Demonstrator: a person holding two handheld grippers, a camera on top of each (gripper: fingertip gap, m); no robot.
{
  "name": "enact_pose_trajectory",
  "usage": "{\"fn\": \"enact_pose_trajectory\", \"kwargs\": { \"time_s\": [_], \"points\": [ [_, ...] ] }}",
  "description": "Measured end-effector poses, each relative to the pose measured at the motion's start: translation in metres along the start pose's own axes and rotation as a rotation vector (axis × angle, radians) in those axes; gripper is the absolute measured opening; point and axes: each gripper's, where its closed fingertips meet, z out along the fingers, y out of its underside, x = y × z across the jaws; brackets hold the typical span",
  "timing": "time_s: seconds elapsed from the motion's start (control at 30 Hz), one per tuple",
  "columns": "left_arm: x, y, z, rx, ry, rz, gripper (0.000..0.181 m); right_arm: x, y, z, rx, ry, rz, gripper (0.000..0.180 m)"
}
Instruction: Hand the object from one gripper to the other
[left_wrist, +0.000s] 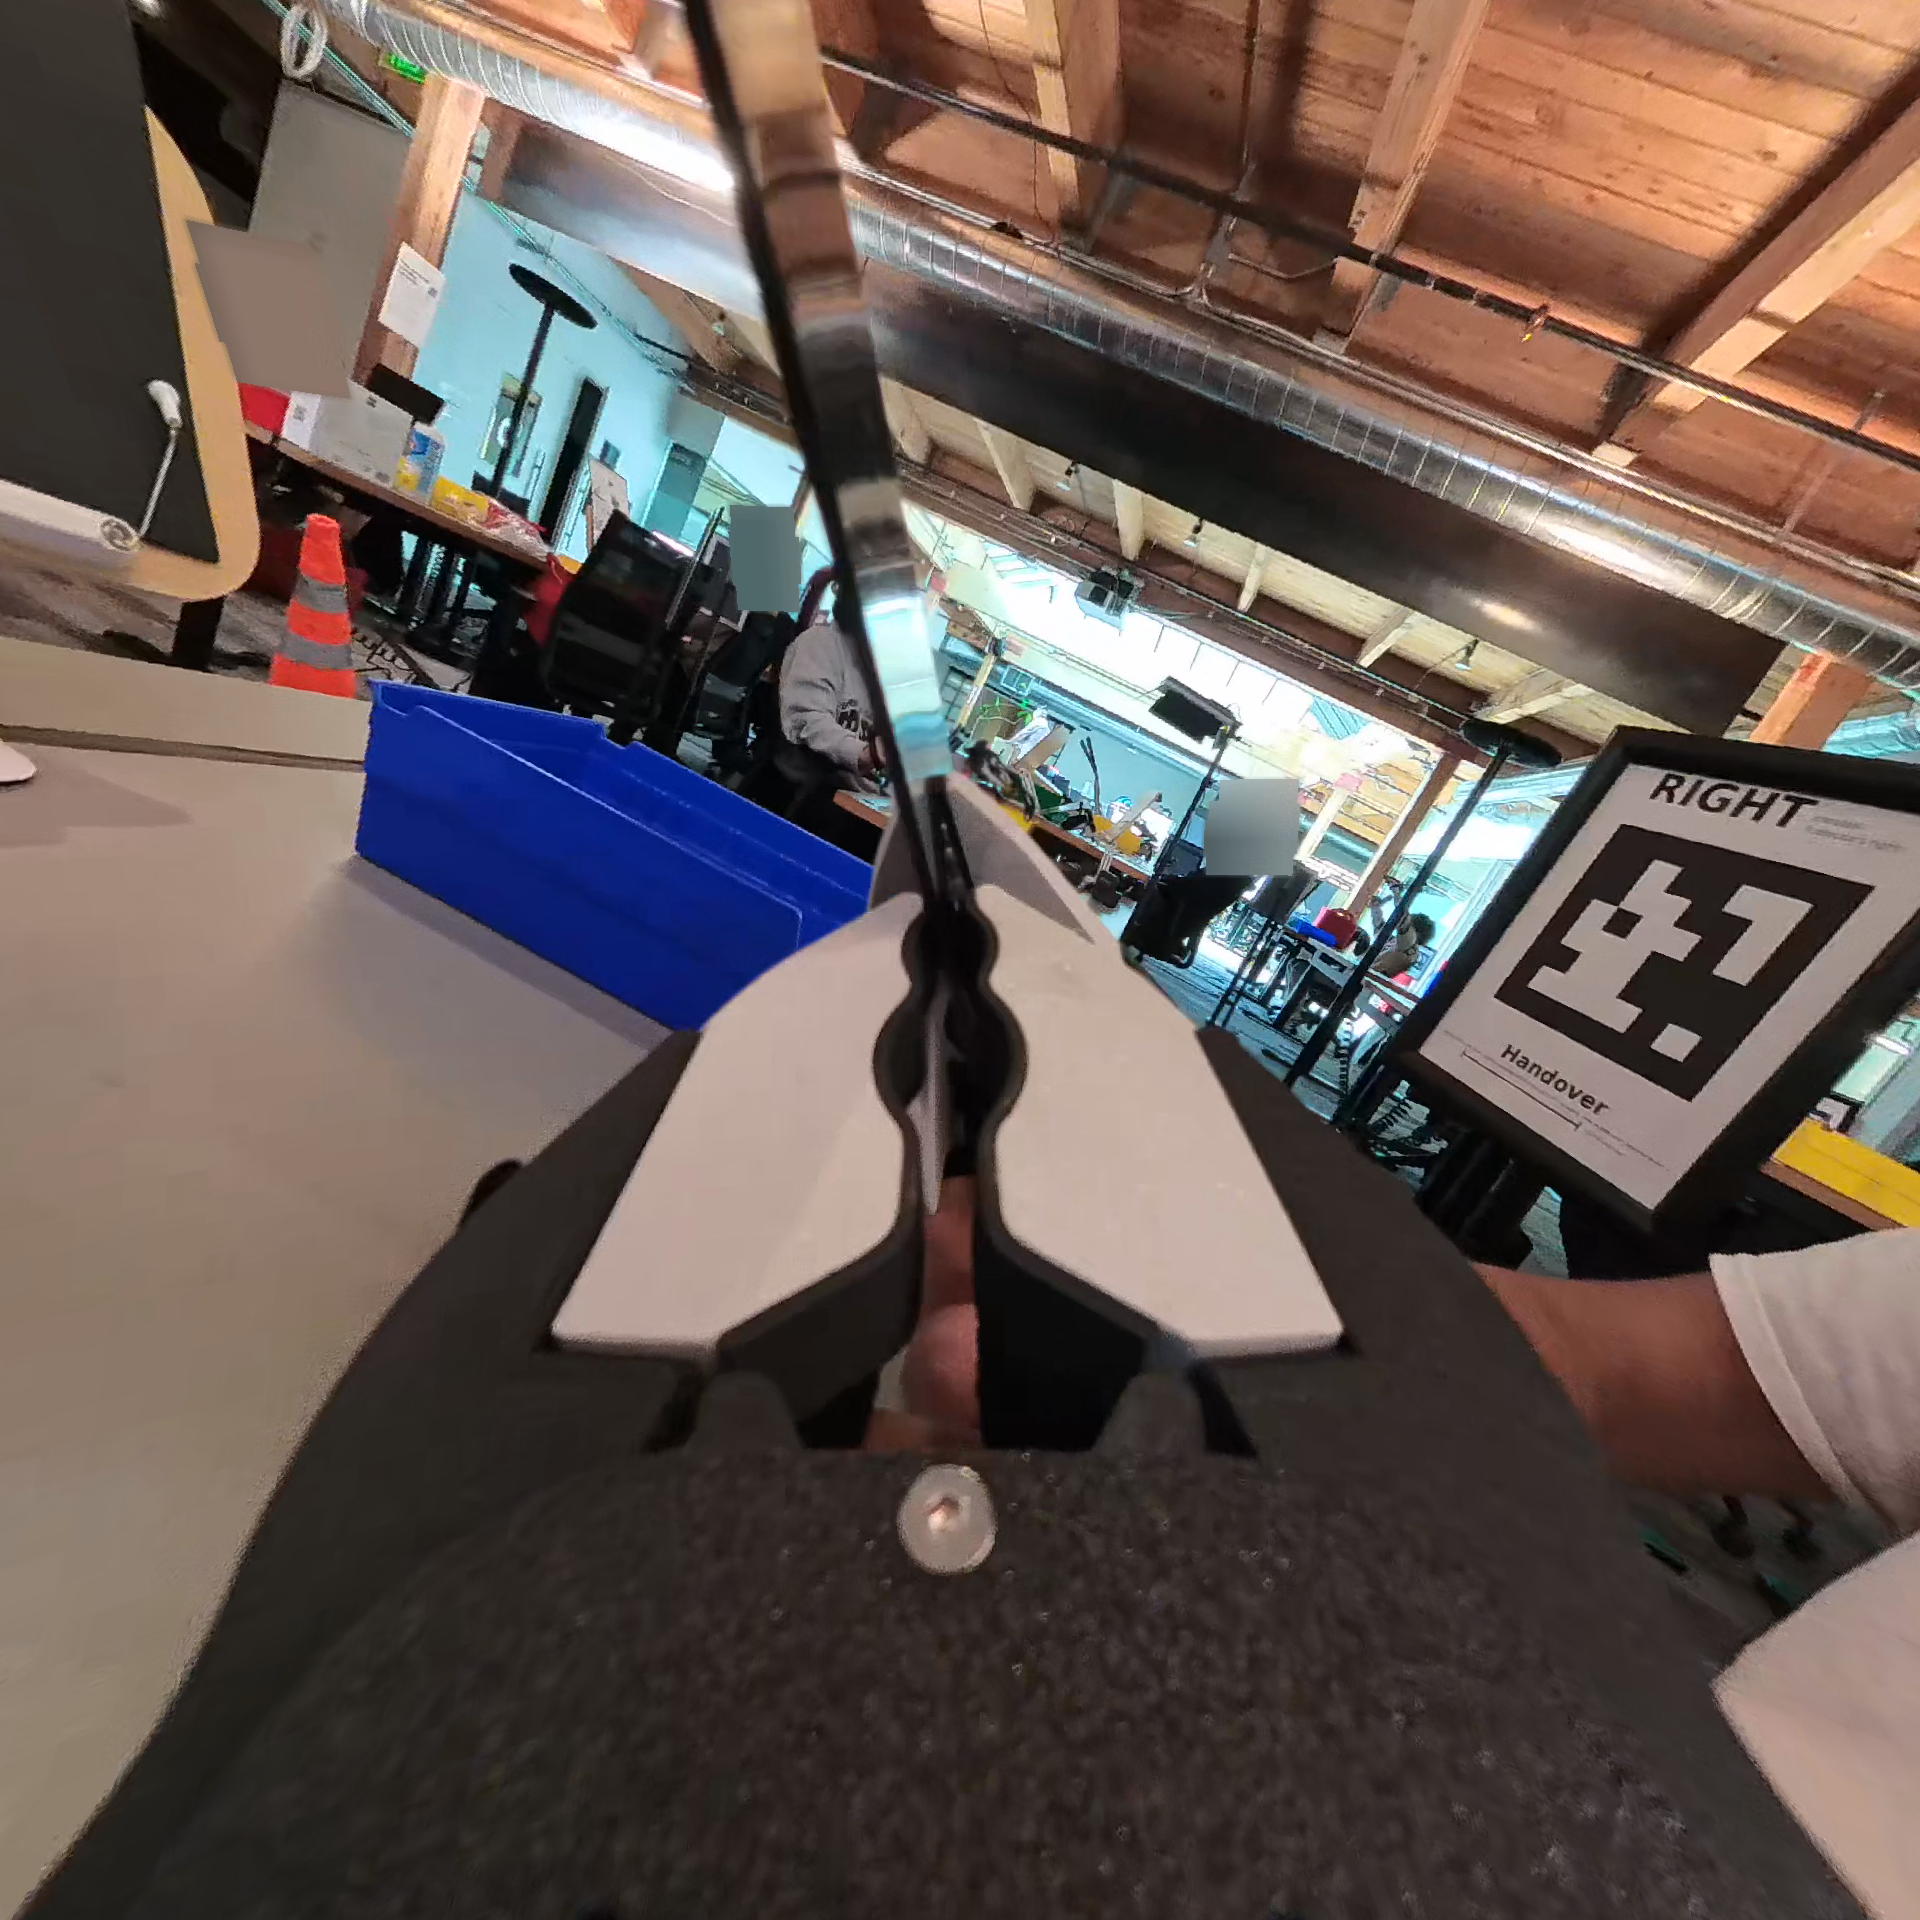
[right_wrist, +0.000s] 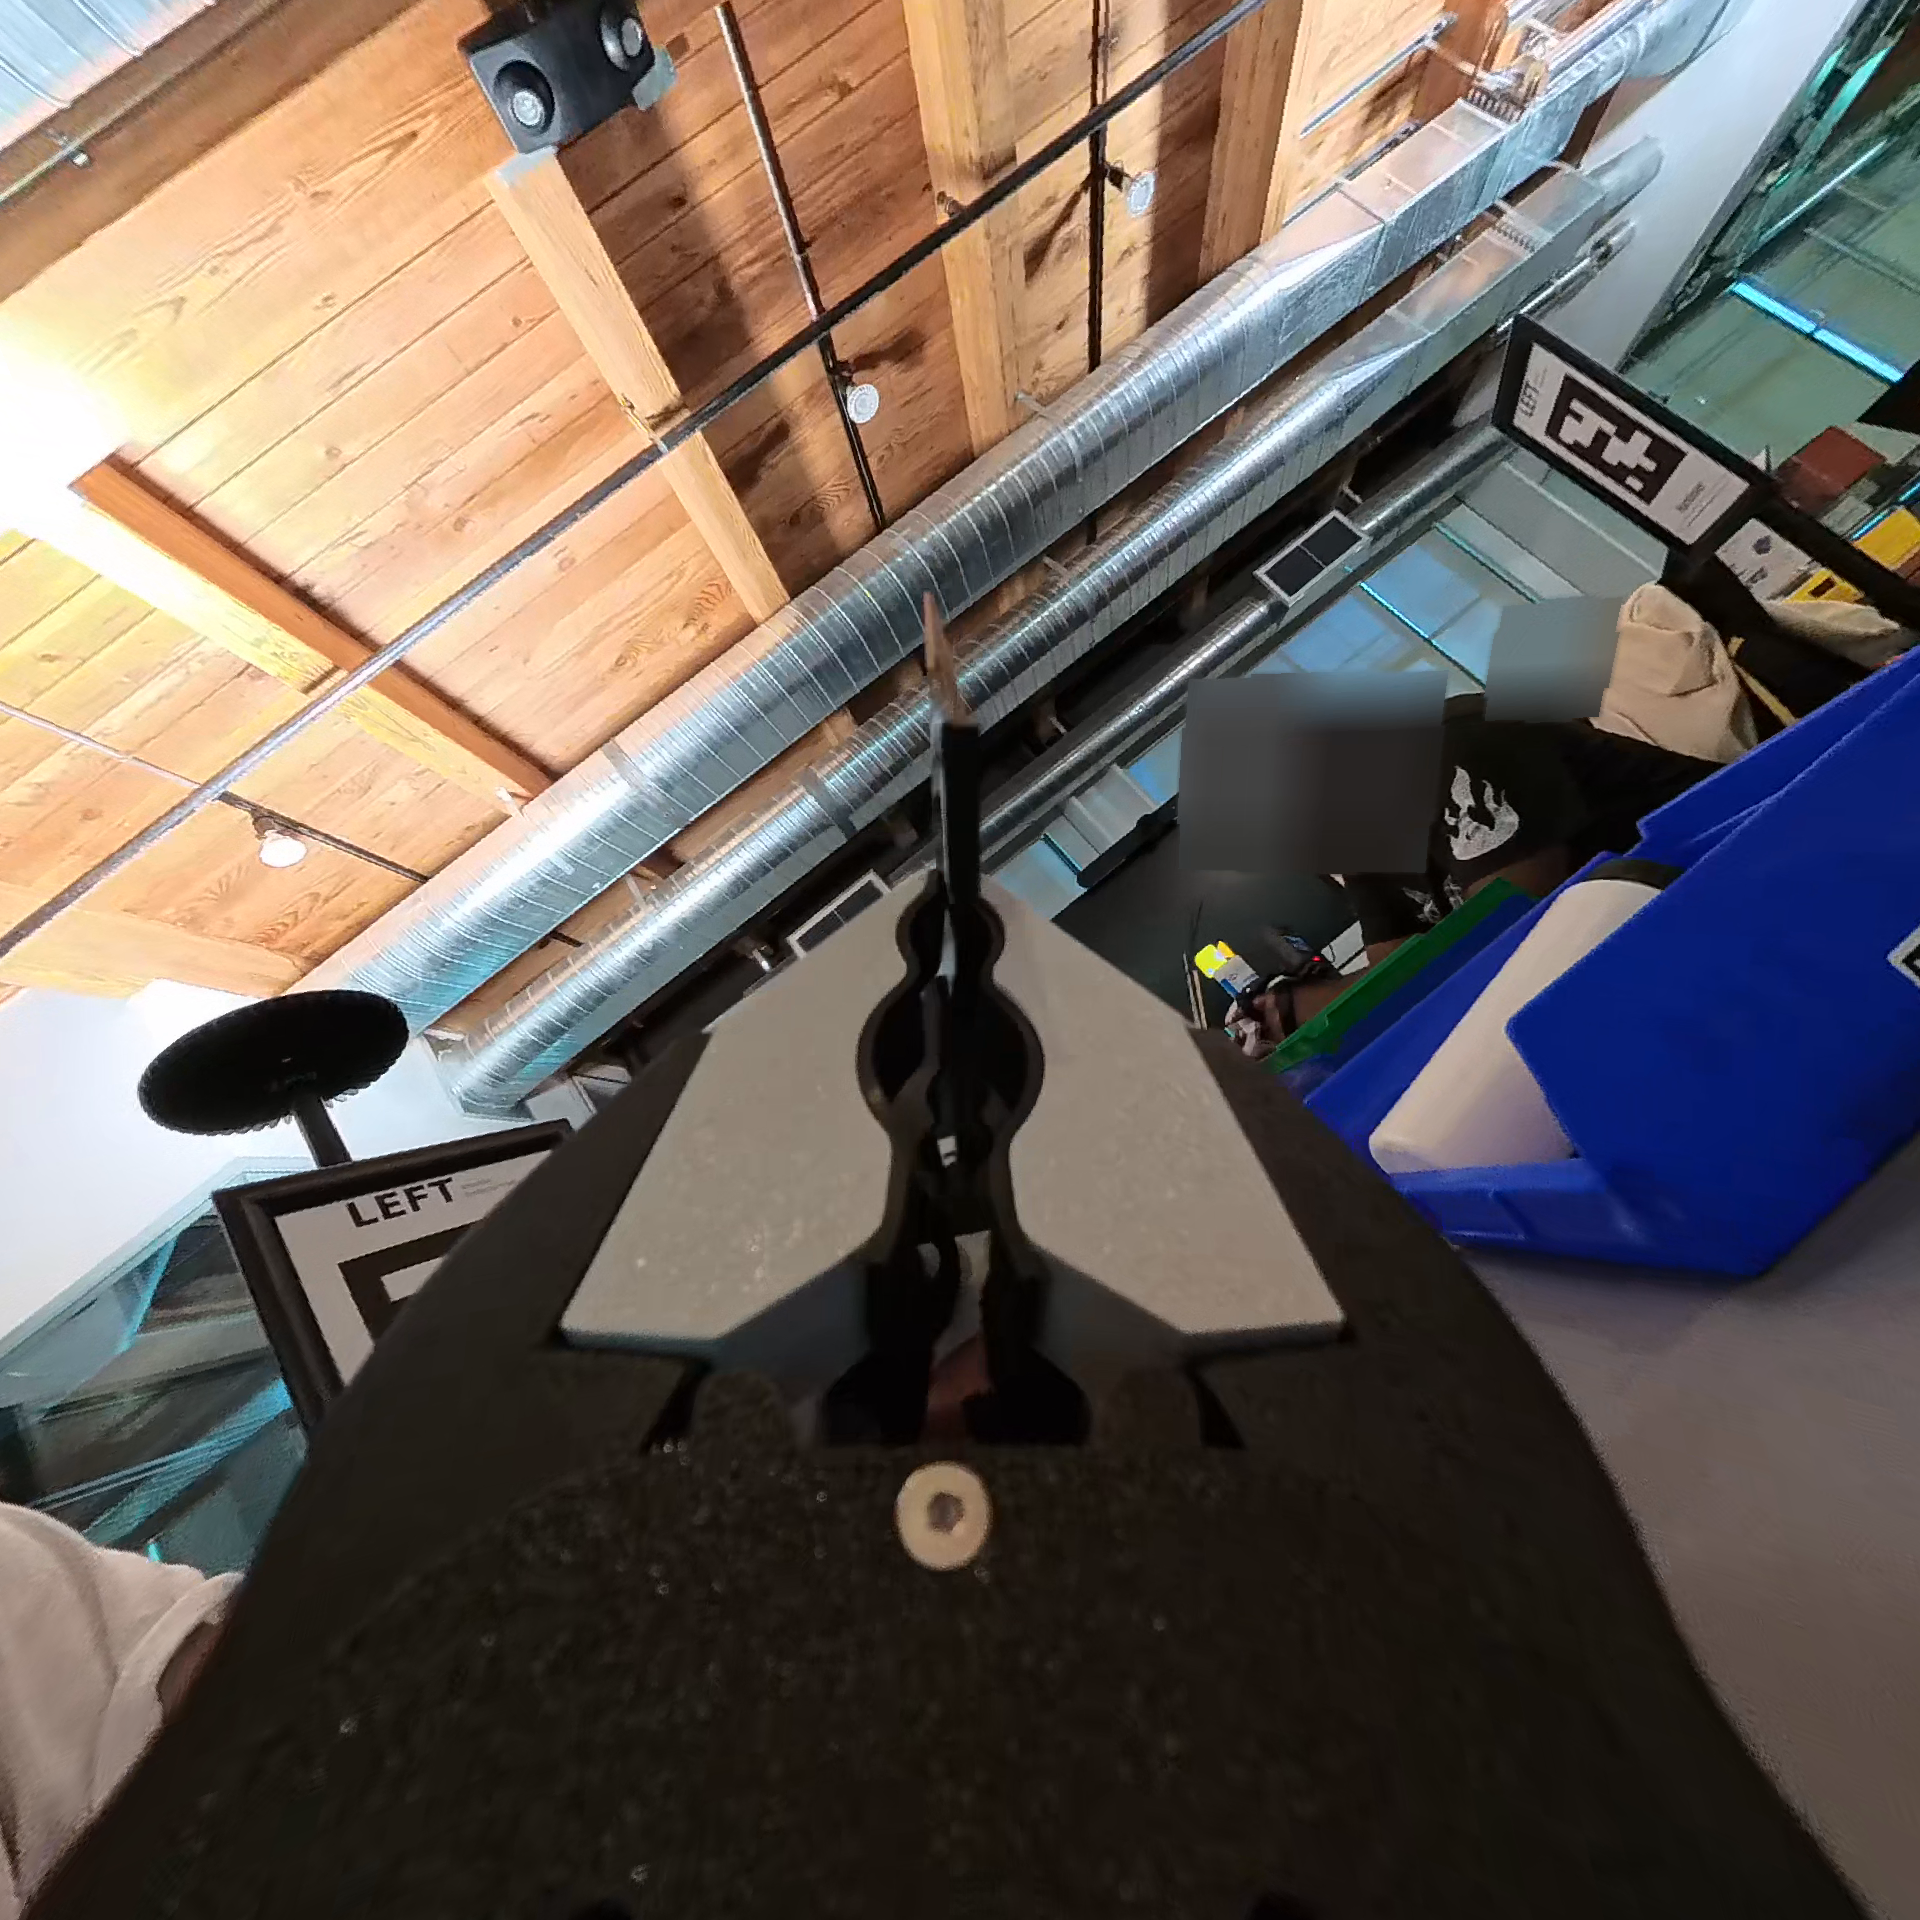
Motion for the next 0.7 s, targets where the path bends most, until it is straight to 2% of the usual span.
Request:
{"fn": "enact_pose_trajectory", "kwargs": {
  "time_s": [0.17, 0.23, 0.37, 0.4, 0.47, 0.57, 0.7],
  "points": [
    [0.0, -0.001, -0.003, -0.062, 0.023, -0.009, 0.001, -0.001, 0.0, 0.0, -0.054, 0.005, -0.079, 0.007],
    [-0.002, -0.002, -0.007, -0.104, 0.035, 0.006, 0.001, -0.003, 0.0, -0.001, -0.13, -0.024, -0.142, 0.026],
    [-0.011, 0.01, -0.022, -0.281, 0.083, 0.045, 0.001, 0.005, 0.001, -0.023, -0.53, -0.06, -0.213, 0.032],
    [-0.013, 0.017, -0.027, -0.337, 0.096, 0.065, 0.001, 0.009, 0.0, -0.035, -0.635, -0.07, -0.214, 0.039],
    [-0.012, 0.032, -0.034, -0.436, 0.148, 0.086, 0.001, 0.019, -0.007, -0.057, -0.751, -0.049, -0.193, 0.044],
    [-0.01, 0.052, -0.038, -0.546, 0.182, 0.072, 0.001, 0.024, -0.018, -0.069, -0.767, -0.027, -0.211, 0.044],
    [-0.011, 0.074, -0.038, -0.653, 0.172, 0.046, 0.001, 0.013, -0.008, -0.064, -0.81, -0.056, -0.269, 0.045]
  ]
}}
